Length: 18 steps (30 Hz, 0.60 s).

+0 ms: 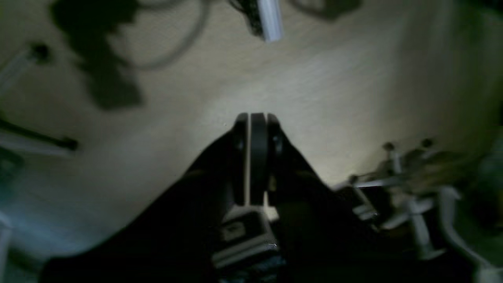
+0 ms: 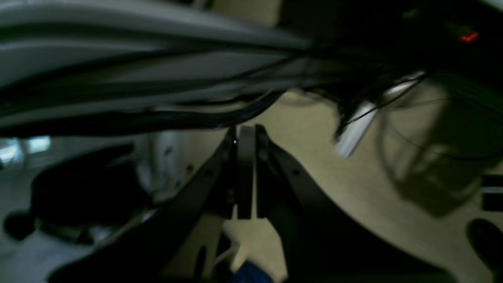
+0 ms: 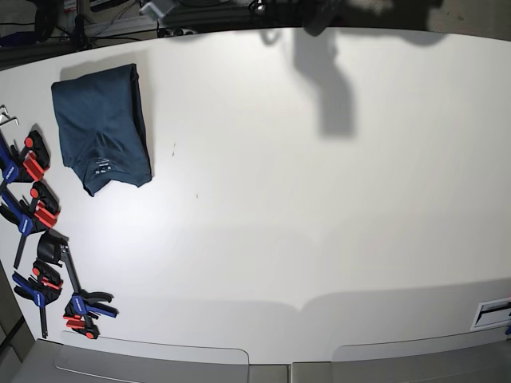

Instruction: Fold the T-shirt properly

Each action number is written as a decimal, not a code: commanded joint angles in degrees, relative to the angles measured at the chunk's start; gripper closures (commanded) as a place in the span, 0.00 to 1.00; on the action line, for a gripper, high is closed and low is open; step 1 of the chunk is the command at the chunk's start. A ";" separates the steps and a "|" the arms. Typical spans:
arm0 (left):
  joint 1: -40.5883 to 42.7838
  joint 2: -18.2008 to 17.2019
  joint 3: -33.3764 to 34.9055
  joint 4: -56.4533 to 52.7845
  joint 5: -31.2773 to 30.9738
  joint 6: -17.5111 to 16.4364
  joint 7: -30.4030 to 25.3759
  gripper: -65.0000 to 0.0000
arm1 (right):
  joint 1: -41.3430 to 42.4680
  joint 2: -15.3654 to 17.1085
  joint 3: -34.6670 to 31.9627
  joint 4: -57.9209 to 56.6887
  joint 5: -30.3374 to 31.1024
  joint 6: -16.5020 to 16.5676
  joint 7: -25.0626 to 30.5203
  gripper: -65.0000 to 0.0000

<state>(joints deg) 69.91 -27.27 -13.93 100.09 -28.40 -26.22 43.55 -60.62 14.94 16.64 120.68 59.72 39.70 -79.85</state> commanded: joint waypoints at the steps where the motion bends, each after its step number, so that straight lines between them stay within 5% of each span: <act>1: 0.11 -0.20 -0.26 -2.64 -0.92 -0.37 -0.26 1.00 | -0.48 0.81 -2.49 -1.05 -1.60 0.30 -0.15 1.00; 10: -12.98 -0.17 -0.22 -29.07 -11.67 -0.37 -0.39 1.00 | 10.64 9.53 -25.57 -29.79 -27.69 0.30 15.19 1.00; 18: -21.31 2.27 -0.20 -38.03 -11.45 -0.42 -9.03 1.00 | 27.34 11.26 -36.52 -58.51 -36.94 0.30 18.82 1.00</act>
<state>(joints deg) 47.31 -24.49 -13.93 61.93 -39.70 -26.17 34.02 -32.80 25.56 -20.10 61.54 22.48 39.62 -60.45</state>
